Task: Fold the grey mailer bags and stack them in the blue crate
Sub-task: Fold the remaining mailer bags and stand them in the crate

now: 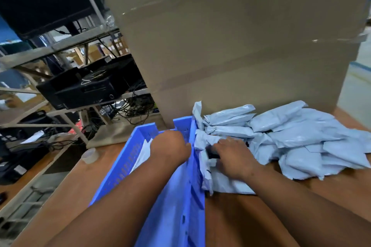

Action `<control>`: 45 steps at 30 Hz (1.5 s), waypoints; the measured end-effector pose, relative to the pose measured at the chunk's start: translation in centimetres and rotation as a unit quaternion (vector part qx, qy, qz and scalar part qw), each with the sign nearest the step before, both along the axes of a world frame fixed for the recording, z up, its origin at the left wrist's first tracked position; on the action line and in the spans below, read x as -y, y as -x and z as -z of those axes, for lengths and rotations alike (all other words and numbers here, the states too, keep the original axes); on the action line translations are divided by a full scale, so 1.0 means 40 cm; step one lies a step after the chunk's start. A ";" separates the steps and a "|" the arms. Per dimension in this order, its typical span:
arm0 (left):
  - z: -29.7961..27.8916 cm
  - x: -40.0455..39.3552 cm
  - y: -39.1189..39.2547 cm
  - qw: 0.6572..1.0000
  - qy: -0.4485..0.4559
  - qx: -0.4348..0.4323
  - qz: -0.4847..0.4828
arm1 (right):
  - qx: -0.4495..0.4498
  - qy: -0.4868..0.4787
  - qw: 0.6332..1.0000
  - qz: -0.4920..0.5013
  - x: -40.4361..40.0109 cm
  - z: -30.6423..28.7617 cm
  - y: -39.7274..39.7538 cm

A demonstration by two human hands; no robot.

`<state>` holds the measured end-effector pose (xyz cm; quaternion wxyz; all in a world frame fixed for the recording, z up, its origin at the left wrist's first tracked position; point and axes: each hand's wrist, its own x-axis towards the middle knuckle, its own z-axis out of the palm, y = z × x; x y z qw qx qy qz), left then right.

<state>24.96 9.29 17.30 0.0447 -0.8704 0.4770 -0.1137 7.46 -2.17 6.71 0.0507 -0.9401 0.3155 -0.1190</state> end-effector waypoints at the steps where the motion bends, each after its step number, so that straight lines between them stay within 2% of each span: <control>1: 0.001 0.005 0.043 1.000 -0.001 0.009 0.010 | -0.055 -0.004 0.998 0.007 0.011 0.028 0.035; 3: 0.012 0.014 0.120 0.999 -0.003 0.022 0.033 | -0.134 -0.026 0.991 0.018 0.023 0.096 0.085; 5: 0.029 0.023 0.183 0.999 -0.001 0.018 0.047 | -0.147 -0.037 0.988 0.022 0.033 0.146 0.122; 12: 0.120 0.025 0.283 0.997 -0.047 0.003 0.058 | -0.012 -0.024 0.999 0.018 0.061 0.124 0.214; 15: 0.160 0.018 0.340 0.997 -0.019 -0.017 0.074 | 0.026 -0.006 0.999 -0.023 0.057 0.120 0.305; 18: 0.242 -0.003 0.418 0.990 -0.036 -0.025 0.133 | 0.064 -0.006 0.995 -0.074 0.049 0.146 0.435; 24: 0.406 -0.057 0.600 0.955 -0.059 -0.067 0.282 | 0.017 0.046 0.992 -0.120 0.020 0.252 0.722; 27: 0.506 -0.067 0.667 0.938 -0.073 -0.109 0.322 | -0.045 0.010 0.992 -0.120 0.007 0.308 0.847; 29: 0.564 -0.078 0.697 0.930 -0.077 -0.172 0.314 | -0.065 -0.038 0.990 -0.121 -0.009 0.341 0.908; 31: 0.589 -0.088 0.720 0.928 -0.083 -0.192 0.308 | -0.055 -0.084 0.988 -0.114 -0.026 0.353 0.946; 34: 0.588 -0.097 0.732 0.928 -0.053 -0.168 0.328 | -0.038 -0.087 0.990 -0.108 -0.047 0.339 0.969; 40: 0.587 -0.096 0.730 0.922 -0.083 -0.148 0.347 | -0.046 -0.075 0.991 -0.105 -0.061 0.325 0.986; 45: 0.589 -0.120 0.742 0.938 -0.067 -0.135 0.313 | -0.041 -0.076 0.991 -0.107 -0.060 0.327 0.986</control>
